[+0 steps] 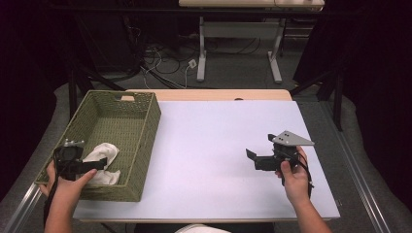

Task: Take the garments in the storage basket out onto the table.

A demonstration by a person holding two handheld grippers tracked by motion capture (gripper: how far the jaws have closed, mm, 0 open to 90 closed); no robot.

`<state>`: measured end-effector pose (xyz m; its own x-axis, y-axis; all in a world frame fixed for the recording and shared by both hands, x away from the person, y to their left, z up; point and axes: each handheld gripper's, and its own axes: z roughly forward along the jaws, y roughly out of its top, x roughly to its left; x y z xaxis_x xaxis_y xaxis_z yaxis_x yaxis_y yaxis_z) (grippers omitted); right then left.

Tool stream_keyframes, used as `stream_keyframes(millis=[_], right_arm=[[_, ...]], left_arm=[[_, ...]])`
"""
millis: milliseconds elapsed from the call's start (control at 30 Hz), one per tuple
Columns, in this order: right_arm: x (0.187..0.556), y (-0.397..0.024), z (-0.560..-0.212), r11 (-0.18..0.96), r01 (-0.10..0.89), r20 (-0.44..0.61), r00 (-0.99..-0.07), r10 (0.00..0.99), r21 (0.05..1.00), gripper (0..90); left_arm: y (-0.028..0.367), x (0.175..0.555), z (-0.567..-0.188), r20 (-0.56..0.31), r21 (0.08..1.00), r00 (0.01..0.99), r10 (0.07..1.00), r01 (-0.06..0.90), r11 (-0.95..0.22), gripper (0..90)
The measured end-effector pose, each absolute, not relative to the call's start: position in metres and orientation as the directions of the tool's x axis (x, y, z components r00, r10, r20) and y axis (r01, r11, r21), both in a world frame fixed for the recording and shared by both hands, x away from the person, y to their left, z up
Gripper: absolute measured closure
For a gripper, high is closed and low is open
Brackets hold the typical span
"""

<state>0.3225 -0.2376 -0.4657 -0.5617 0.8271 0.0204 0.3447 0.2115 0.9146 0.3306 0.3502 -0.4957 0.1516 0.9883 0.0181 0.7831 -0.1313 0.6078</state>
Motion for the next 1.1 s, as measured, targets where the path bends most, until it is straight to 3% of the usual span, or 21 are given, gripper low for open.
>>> stream_keyframes(millis=[467, 833, 1100], right_arm=[[0.3233, -0.2373, -0.4673, 0.206, 0.335, 0.019, -0.56, 0.829, 0.919, 7.1], [0.3241, -0.2347, -0.4696, 0.223, 0.342, 0.013, -0.57, 0.821, 0.913, 9.1], [0.3241, -0.2333, -0.4709, 0.221, 0.351, 0.02, -0.569, 0.822, 0.91, 10.0]], left_arm=[[0.3492, 0.3317, -0.4982, 0.056, 0.564, 0.154, 0.987, 0.811, -0.158, 21.1], [0.3498, 0.3312, -0.5011, 0.013, 0.528, 0.191, 0.982, 0.833, -0.169, 59.8], [0.3492, 0.3298, -0.4986, 0.03, 0.53, 0.203, 0.979, 0.827, -0.188, 73.6]])
